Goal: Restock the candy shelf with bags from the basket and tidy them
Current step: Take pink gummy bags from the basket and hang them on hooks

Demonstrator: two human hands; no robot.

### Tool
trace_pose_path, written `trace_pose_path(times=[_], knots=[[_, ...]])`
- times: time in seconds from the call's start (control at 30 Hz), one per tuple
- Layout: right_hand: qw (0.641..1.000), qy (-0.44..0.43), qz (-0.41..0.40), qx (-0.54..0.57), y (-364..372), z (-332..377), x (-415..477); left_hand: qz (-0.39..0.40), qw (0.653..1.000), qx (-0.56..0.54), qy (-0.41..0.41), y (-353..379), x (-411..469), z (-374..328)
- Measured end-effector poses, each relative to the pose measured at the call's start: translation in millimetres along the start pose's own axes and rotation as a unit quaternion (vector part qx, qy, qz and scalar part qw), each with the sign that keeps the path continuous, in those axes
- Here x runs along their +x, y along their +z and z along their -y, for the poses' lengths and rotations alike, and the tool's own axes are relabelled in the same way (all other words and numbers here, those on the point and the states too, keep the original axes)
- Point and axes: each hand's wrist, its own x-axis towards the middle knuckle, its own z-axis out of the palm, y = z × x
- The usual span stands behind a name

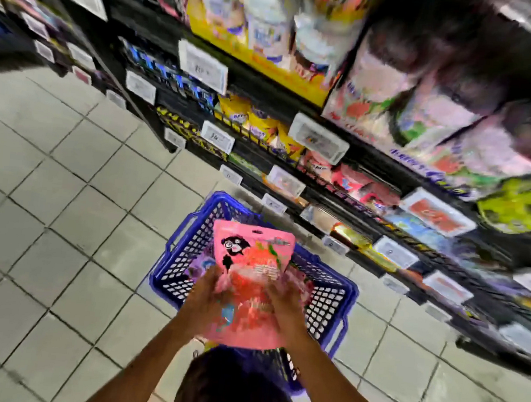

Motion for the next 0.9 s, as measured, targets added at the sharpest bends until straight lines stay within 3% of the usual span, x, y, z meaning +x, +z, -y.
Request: trace_pose_path(times=[0.23, 0.4, 0.67, 0.9], knots=[[0.990, -0.083, 0.044, 0.107, -70.4, 100.6, -181.7, 0.093, 0.986, 0.123, 0.065, 35.7, -160.8, -107.5], [0.965, -0.204, 0.029, 0.165, -101.8, 157.2, -281.0, 0.093, 0.974, 0.155, 0.139, 79.8, -240.1, -182.0], [0.927, -0.328, -0.117, 0.141, -168.4, 213.6, -392.2, 0.143, 0.924, 0.193, 0.298, 156.5, -326.6, -254.7], [0.868, -0.426, -0.172, 0.187, -255.1, 228.4, -456.8, 0.201, 0.875, 0.163, 0.410, 248.8, -409.0, -265.1]])
